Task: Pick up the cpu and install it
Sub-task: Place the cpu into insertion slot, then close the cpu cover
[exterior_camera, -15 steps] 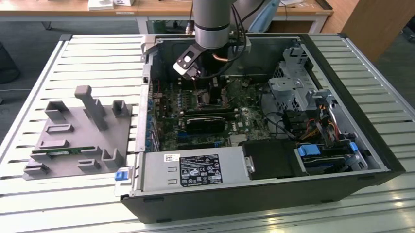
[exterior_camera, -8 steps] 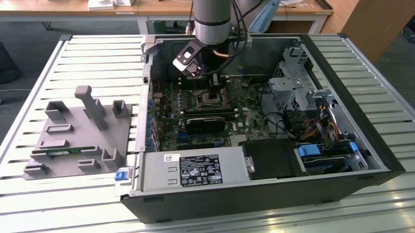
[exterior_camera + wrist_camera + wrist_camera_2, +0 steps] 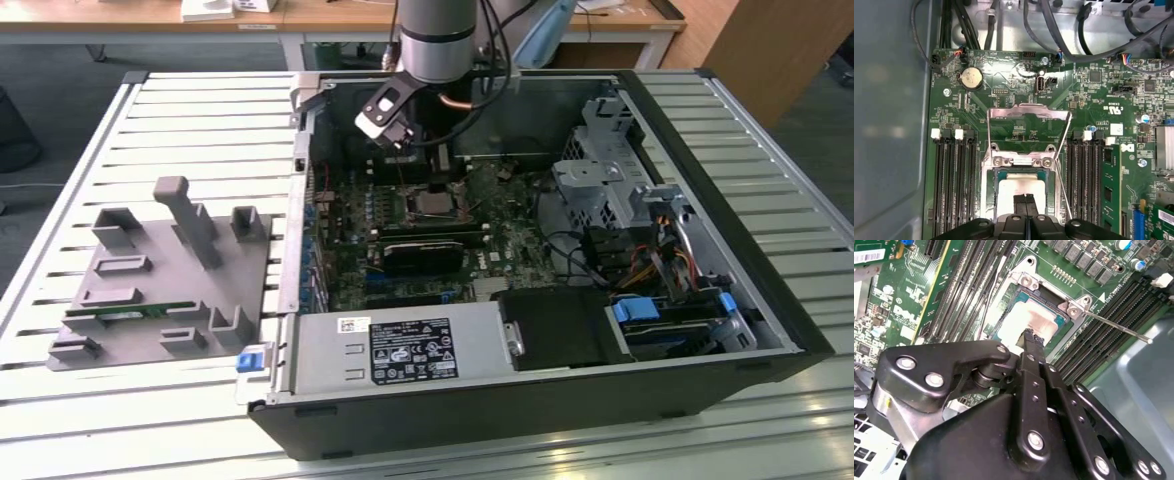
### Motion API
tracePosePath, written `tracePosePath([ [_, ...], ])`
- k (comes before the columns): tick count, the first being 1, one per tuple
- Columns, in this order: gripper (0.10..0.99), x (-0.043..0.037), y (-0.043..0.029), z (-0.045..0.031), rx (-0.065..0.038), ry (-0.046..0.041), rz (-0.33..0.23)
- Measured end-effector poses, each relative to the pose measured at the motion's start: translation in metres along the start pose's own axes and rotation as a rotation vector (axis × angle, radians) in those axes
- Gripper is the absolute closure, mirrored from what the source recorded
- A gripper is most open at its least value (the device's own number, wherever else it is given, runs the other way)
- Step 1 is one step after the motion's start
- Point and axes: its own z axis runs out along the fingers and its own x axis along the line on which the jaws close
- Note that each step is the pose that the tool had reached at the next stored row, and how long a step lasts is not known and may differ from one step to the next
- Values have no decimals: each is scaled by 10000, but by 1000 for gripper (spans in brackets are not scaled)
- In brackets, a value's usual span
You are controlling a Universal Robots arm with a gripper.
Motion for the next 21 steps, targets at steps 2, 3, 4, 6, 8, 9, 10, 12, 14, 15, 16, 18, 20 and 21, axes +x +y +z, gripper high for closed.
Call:
tracePosePath([
  [2, 980, -1, 1, -27, 1, -1, 0],
  [3, 980, -2, 2, -41, 0, 0, 0],
  [4, 980, -2, 3, -56, 0, 0, 0],
  [6, 980, -4, 5, -89, 0, 0, 0],
  [8, 980, -5, 7, -120, 0, 0, 0],
  [9, 980, -5, 8, -131, 0, 0, 0],
  [10, 980, -6, 9, -141, 0, 0, 0],
  [12, 980, -6, 10, -159, 1, -1, 0],
  [14, 980, -7, 11, -185, 0, 0, 0],
  [15, 980, -8, 12, -200, 0, 0, 0],
  [16, 980, -8, 13, -214, 0, 0, 0],
  [18, 980, -10, 16, -252, 1, 0, 0],
  [20, 980, -12, 19, -304, 0, 0, 0],
  [21, 980, -13, 21, -332, 1, -1, 0],
])
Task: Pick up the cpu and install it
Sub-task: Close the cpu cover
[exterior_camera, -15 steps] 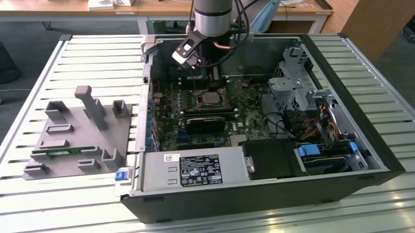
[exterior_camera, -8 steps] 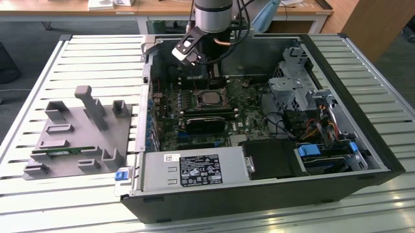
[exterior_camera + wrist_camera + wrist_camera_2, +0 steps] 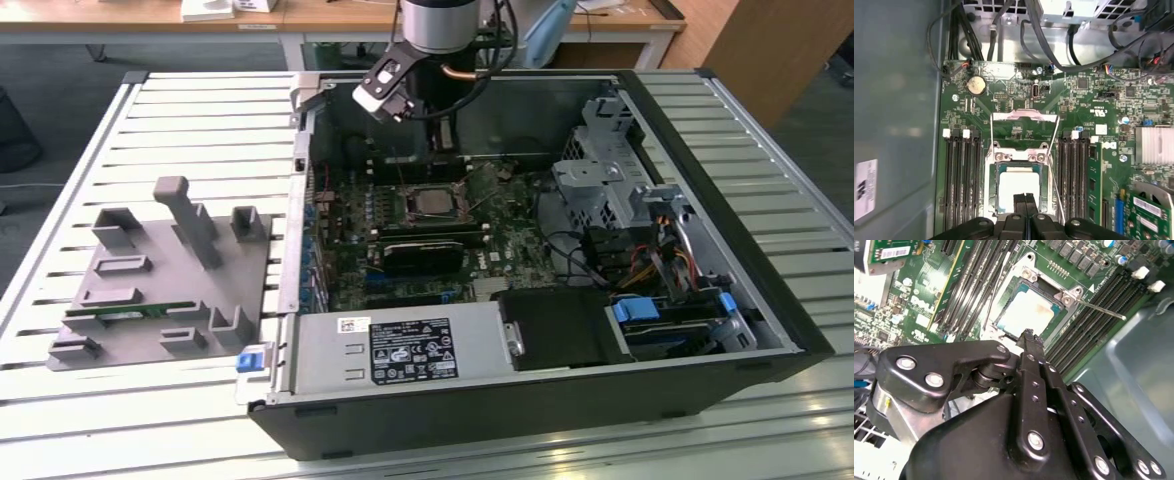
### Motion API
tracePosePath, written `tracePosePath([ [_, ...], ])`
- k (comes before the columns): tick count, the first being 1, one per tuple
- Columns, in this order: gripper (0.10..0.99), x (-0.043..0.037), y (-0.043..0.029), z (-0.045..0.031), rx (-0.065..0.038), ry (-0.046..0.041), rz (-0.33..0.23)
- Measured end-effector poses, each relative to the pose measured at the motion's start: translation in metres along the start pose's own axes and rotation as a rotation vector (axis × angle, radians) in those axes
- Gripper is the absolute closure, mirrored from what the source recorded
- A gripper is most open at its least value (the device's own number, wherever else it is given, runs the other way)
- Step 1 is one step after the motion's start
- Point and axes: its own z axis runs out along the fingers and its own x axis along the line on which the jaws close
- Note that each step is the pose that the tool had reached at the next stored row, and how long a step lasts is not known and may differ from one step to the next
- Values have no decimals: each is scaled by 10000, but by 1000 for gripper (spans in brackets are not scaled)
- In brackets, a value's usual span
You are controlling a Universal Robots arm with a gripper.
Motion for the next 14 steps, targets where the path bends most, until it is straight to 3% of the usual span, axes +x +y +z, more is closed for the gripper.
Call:
tracePosePath([
  [14, 980, -12, 16, -295, 0, -4, -1],
])
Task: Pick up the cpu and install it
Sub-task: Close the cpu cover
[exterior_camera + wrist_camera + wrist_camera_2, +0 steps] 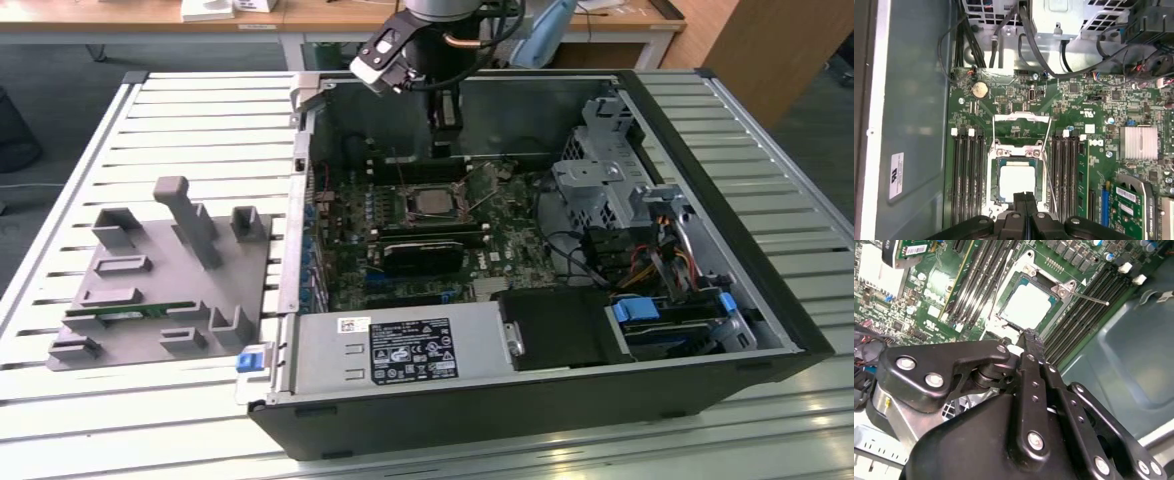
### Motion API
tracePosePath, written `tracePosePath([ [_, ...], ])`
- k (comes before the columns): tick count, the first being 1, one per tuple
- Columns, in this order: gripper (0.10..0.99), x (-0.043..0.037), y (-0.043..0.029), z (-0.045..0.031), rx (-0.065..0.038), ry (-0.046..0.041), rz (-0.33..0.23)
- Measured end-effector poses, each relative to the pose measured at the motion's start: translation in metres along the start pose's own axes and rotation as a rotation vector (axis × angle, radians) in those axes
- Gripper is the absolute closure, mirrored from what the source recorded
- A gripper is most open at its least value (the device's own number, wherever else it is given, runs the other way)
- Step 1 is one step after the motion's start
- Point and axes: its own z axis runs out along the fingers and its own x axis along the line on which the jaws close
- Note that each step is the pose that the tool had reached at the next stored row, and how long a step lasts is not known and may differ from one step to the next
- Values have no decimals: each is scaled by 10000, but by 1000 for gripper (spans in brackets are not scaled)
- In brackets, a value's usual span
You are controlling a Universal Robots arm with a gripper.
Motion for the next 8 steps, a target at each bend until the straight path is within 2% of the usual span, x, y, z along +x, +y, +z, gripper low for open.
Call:
tracePosePath([
  [8, 980, -70, 16, 7, 2, 3, 1],
])
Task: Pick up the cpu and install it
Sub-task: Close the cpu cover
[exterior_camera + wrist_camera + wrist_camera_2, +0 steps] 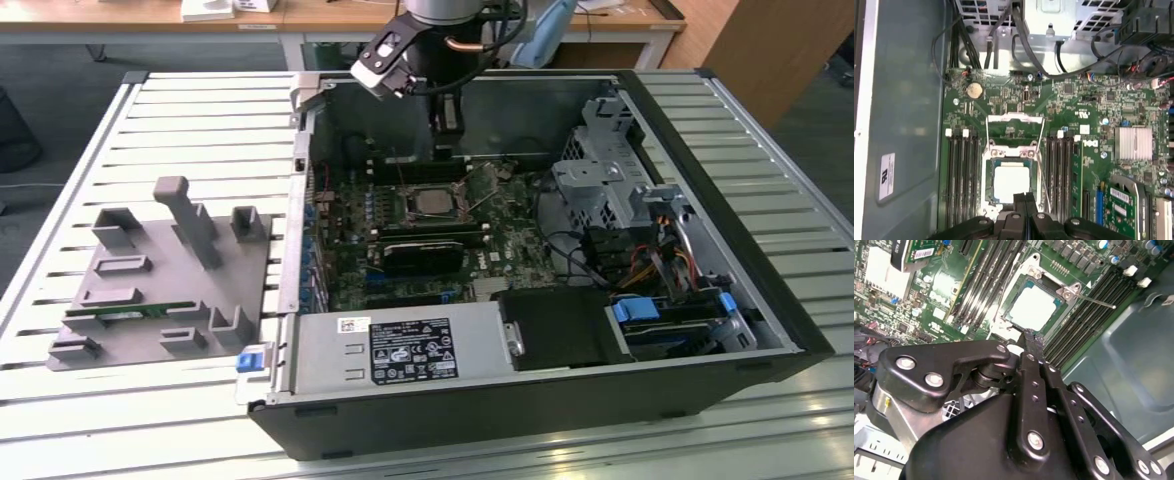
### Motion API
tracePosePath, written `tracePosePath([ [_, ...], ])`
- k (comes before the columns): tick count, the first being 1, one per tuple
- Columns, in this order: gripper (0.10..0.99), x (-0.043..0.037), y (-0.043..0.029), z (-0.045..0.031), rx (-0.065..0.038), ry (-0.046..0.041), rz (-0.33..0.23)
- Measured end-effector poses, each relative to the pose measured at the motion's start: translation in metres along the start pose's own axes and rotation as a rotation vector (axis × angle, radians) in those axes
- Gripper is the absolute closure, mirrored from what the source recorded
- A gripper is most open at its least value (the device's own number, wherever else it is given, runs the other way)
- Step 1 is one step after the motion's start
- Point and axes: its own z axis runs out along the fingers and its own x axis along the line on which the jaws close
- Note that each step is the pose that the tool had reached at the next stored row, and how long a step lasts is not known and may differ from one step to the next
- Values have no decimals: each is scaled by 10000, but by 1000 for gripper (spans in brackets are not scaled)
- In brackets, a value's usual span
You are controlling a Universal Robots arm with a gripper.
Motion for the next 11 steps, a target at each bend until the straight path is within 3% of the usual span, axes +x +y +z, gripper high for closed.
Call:
tracePosePath([
  [5, 980, -2, 132, 14, 13, -2, -1],
  [8, 980, -4, 183, 62, 18, 1, -2],
  [11, 980, -5, 228, 101, 45, 73, 2],
])
